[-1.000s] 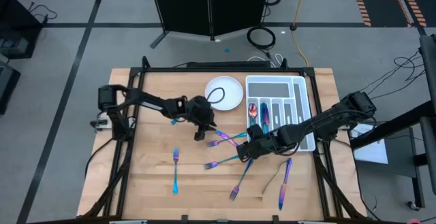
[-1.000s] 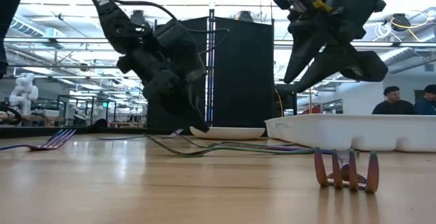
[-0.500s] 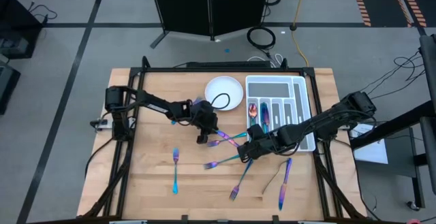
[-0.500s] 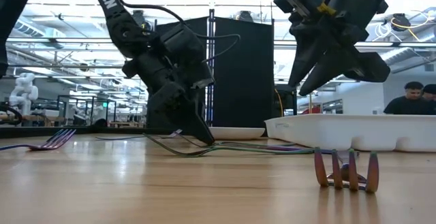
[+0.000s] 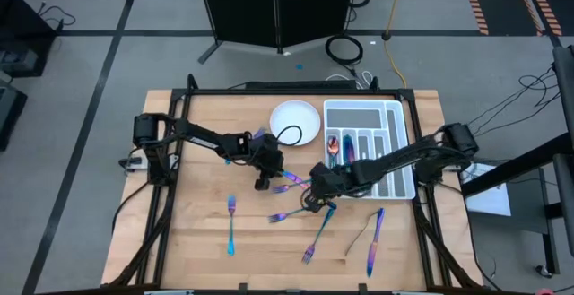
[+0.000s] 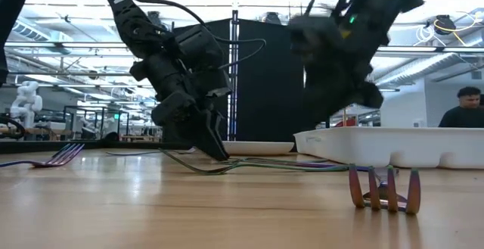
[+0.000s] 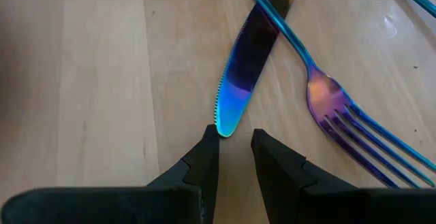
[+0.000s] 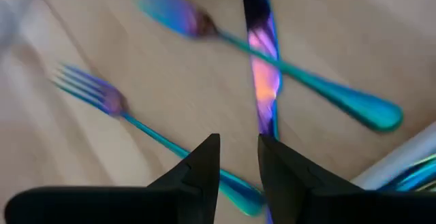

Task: Sort silverware
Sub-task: Put the purple knife on the white silverware tray

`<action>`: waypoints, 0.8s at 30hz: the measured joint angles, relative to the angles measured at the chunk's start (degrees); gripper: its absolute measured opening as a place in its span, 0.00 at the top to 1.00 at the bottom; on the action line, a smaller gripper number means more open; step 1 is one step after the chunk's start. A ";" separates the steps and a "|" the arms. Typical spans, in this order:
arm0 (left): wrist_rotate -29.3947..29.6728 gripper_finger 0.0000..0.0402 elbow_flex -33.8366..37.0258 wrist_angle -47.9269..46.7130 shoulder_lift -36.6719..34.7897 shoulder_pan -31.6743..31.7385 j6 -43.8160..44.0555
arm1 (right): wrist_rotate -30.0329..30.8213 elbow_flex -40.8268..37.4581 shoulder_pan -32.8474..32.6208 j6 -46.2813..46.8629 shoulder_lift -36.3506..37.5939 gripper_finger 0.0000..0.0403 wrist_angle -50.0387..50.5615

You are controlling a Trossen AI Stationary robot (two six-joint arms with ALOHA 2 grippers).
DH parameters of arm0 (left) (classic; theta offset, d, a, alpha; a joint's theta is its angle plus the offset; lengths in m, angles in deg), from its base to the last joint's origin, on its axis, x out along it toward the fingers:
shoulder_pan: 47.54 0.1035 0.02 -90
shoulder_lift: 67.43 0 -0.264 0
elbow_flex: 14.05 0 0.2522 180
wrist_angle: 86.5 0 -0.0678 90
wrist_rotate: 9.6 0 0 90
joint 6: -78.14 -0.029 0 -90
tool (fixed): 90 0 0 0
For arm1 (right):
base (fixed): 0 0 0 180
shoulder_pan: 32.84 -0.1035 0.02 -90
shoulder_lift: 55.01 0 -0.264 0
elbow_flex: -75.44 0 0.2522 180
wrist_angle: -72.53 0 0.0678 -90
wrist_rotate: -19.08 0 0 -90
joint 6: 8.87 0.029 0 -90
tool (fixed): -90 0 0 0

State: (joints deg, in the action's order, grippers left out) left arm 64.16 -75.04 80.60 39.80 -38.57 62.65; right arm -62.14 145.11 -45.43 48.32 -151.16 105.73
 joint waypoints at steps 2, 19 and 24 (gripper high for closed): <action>0.12 0.76 0.04 -0.06 -0.21 -0.02 0.00 | -1.82 2.37 0.61 -2.81 -3.41 0.77 3.15; -0.09 0.76 0.26 0.80 -0.21 -0.06 2.10 | -4.50 15.84 2.76 -10.34 -17.15 0.77 16.25; -1.50 0.76 0.42 0.76 -0.98 0.07 4.32 | -5.88 15.80 3.33 -10.33 -17.63 0.79 16.27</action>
State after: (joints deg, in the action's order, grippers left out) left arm 62.66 -74.61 81.36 38.82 -38.50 66.97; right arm -68.03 160.91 -42.09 37.99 -168.79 122.01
